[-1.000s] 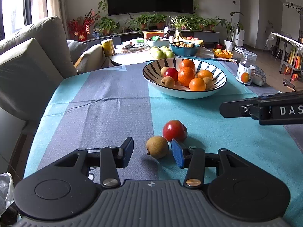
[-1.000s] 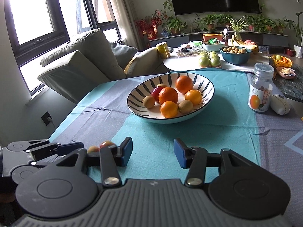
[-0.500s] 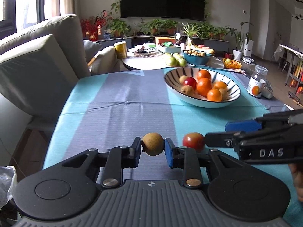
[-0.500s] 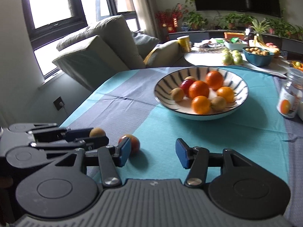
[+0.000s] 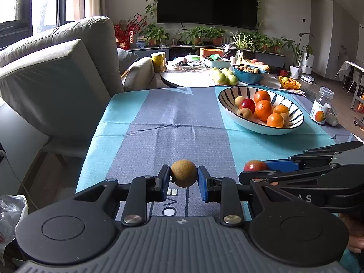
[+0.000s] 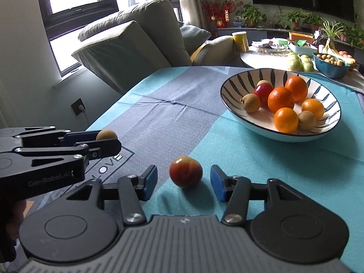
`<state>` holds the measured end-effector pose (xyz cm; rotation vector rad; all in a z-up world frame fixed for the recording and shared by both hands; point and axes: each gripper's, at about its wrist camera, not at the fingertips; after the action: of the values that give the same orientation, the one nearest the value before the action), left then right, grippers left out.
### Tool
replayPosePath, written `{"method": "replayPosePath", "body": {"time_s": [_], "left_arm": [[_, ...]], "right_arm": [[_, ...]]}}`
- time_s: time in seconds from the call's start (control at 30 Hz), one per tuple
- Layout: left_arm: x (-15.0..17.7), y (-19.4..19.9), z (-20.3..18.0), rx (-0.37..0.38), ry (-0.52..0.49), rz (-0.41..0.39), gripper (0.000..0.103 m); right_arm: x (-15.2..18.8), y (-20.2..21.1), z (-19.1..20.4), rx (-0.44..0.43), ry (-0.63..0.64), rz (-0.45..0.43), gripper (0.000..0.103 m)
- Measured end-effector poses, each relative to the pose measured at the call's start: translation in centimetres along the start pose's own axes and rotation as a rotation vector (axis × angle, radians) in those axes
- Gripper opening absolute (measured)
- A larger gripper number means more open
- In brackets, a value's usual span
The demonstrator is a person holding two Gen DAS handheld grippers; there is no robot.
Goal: Organize fruits
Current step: 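Grasp the kiwi with the left tool while the right tool grasps the red apple, then carry the kiwi and red apple with both tools over the striped bowl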
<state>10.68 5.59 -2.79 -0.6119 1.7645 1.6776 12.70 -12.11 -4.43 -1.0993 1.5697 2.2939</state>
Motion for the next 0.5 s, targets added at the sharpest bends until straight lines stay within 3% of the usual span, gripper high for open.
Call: {"method": "replayPosePath", "body": {"time_s": [0.1, 0.5], "left_arm": [[-0.3, -0.1, -0.5, 0.013, -0.007, -0.005, 0.025], [-3.3, -1.6, -4.6, 0.081, -0.077, -0.032, 0.025]], "right_arm": [[-0.1, 0.3, -0.7, -0.019, -0.034, 0.003, 0.078], [-1.2, 3.5, -4.2, 0.056, -0.108, -0.103, 0.078]]}}
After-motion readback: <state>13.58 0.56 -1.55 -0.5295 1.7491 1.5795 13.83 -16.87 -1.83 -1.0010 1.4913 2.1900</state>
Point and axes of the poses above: each gripper's, at about its wrist camera, not at the fingertips, and y roughly against the way its jaws point, z to its left, x to its underside, and after that the axes turned 11 degrees about z, right-handed
